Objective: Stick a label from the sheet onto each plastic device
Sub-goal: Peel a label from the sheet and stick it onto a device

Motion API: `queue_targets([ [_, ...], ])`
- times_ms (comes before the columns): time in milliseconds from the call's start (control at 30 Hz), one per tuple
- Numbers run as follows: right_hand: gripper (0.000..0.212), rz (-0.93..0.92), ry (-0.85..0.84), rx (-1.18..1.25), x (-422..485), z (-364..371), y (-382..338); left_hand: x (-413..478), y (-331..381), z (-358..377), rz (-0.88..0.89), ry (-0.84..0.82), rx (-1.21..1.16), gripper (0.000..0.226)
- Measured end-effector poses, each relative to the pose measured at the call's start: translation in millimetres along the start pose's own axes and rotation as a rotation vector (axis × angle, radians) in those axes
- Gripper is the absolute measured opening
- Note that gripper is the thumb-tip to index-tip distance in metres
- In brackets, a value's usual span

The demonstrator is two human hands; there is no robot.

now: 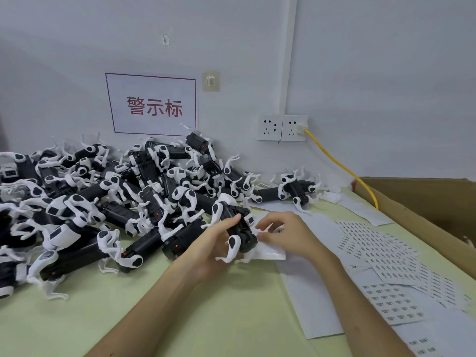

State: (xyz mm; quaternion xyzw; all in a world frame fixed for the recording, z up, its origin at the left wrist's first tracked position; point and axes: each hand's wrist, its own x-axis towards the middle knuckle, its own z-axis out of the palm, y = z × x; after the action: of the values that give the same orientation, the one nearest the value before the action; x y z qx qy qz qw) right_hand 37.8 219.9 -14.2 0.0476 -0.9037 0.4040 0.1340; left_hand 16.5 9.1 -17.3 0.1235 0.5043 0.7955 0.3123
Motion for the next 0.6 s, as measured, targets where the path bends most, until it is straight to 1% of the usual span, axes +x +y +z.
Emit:
queue_targets([
  [100,0.024,-0.014,-0.001,0.009,0.6,0.9,-1.7,3.6,-3.0,-4.3,-0.001,0.02,0.022,0.063],
  [200,0.025,-0.008,0.026,0.024,1.1,1.2,-2.2,6.4,-3.9,-7.2,0.003,0.024,-0.004,0.07],
  [367,0.027,-0.019,0.021,0.099,-0.7,-0.2,-5.1,2.9,-3.0,-0.8,0.01,0.028,-0.032,0.072],
  [500,0.027,-0.039,0.076,0.113,-2.7,-2.6,-9.0,1.2,-1.8,2.1,0.03,-0.009,-0.123,0.063],
  [600,0.028,-0.083,0.113,0.105,-3.8,-2.5,-12.9,0.6,-0.6,1.5,0.033,-0.048,-0.167,0.04],
])
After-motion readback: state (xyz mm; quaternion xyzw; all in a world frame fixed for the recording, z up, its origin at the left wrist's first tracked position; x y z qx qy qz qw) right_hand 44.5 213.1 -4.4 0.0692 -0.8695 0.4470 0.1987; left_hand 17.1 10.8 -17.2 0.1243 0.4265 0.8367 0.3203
